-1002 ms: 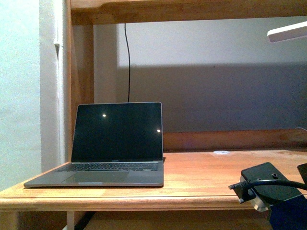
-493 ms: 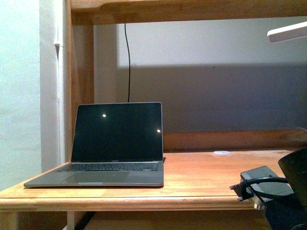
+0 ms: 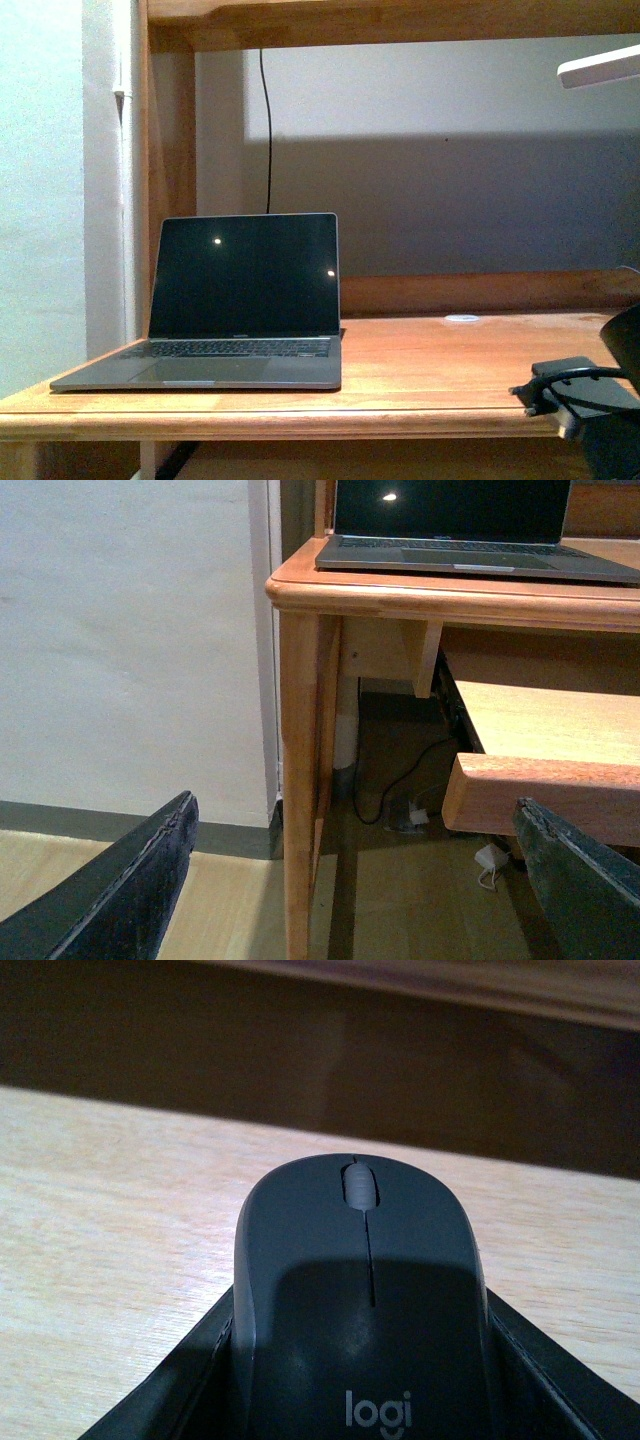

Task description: Place mouse

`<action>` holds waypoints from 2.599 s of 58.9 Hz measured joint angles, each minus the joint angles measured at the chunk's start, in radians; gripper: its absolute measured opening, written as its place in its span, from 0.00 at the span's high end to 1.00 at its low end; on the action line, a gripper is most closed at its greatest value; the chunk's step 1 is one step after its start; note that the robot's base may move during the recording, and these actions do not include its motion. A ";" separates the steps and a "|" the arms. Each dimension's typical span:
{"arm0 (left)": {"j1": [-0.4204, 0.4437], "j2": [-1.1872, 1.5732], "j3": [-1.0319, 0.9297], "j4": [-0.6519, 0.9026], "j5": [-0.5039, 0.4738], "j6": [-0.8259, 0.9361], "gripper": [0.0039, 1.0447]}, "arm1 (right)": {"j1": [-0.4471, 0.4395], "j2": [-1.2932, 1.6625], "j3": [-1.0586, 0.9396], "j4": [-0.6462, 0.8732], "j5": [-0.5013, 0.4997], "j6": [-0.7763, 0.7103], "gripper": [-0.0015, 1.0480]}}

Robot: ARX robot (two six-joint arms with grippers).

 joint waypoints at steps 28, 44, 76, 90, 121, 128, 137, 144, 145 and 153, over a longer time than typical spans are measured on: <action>0.000 0.000 0.000 0.000 0.000 0.000 0.07 | 0.043 -0.113 0.260 -0.132 0.035 0.048 0.47; 0.000 0.000 0.000 0.000 0.000 0.000 0.07 | 0.099 0.151 0.504 -0.124 0.156 0.038 0.47; 0.000 0.000 0.000 0.000 0.000 0.000 0.07 | 0.132 0.436 0.727 -0.085 0.262 -0.017 0.47; 0.000 0.000 0.000 0.000 0.000 0.000 0.07 | 0.002 0.057 0.350 0.191 -0.183 -0.040 0.07; 0.000 0.000 0.000 0.000 0.000 0.000 0.07 | -0.385 -0.572 -0.512 0.309 -1.009 -0.117 0.07; 0.000 0.000 0.000 0.000 0.000 0.000 0.07 | -0.411 -0.602 -0.607 0.298 -1.053 -0.151 0.07; 0.000 0.000 0.000 0.000 0.000 0.000 0.07 | -0.344 -0.545 -0.681 0.362 -0.976 -0.198 0.07; 0.000 0.000 0.000 0.000 0.000 0.000 0.07 | -0.263 -0.467 -0.697 0.469 -0.898 -0.196 0.07; 0.000 0.000 0.000 0.000 0.000 0.000 0.07 | -0.248 -0.451 -0.698 0.489 -0.883 -0.196 0.07; 0.000 0.000 0.000 0.000 0.000 0.000 0.07 | -0.158 -0.336 -0.693 0.611 -0.787 -0.176 0.07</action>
